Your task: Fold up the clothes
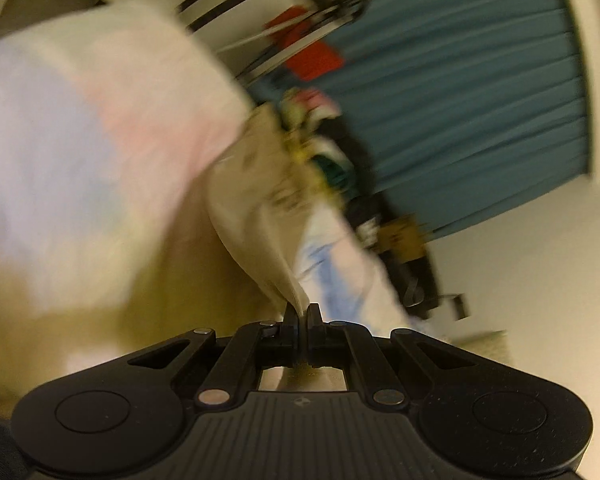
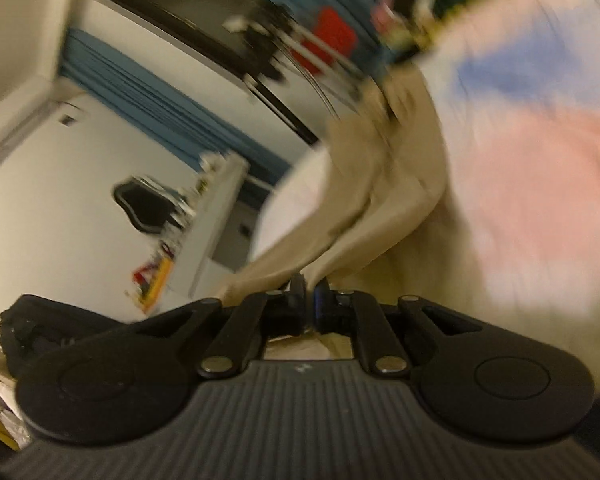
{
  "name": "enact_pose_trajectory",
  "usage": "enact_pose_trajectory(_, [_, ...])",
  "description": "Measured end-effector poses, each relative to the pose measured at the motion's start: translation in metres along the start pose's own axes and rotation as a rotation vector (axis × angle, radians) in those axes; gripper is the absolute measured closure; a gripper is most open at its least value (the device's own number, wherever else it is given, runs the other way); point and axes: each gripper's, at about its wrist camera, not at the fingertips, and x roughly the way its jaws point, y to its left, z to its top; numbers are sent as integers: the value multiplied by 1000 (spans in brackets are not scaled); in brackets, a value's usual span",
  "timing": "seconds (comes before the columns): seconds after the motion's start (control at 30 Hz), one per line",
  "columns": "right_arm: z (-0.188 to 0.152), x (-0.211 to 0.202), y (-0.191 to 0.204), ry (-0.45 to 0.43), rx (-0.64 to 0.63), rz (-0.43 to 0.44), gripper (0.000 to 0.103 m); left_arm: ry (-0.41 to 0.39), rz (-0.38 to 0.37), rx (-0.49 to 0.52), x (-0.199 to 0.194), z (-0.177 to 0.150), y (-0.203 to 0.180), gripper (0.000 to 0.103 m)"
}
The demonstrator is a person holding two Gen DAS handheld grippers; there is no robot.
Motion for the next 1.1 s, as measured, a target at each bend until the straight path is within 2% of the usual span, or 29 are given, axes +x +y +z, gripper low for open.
enact_pose_trajectory(0.1, [7, -21, 17, -37, -40, 31, 96, -16, -33, 28, -15, -7, -17, 100])
enact_pose_trajectory(0.17, [1, -35, 20, -46, -60, 41, 96, -16, -34, 38, -27, -21, -19, 100])
enact_pose_trajectory(0.37, [-64, -78, -1, -32, -36, 30, 96, 3, -2, 2, -85, -85, 6, 100])
enact_pose_trajectory(0.43, [-84, -90, -6, -35, -24, 14, 96, 6, 18, -9, -94, -106, 13, 100])
enact_pose_trajectory(0.53, [-91, -92, -9, -49, 5, 17, 96, 4, 38, -30, -94, -118, 21, 100])
enact_pose_trajectory(0.63, [-84, -86, -10, -69, 3, 12, 96, -17, 30, -26, -83, -104, 17, 99])
enact_pose_trajectory(0.77, [-52, -58, -12, -97, 8, -1, 96, -45, 45, 17, -46, -68, -1, 99])
enact_pose_trajectory(0.93, [4, 1, -18, -149, -3, -62, 96, -84, 88, 76, 13, -18, -26, 99])
enact_pose_trajectory(1.1, [53, 69, -32, -177, -28, -148, 96, -147, 175, 209, 84, 22, -45, 99])
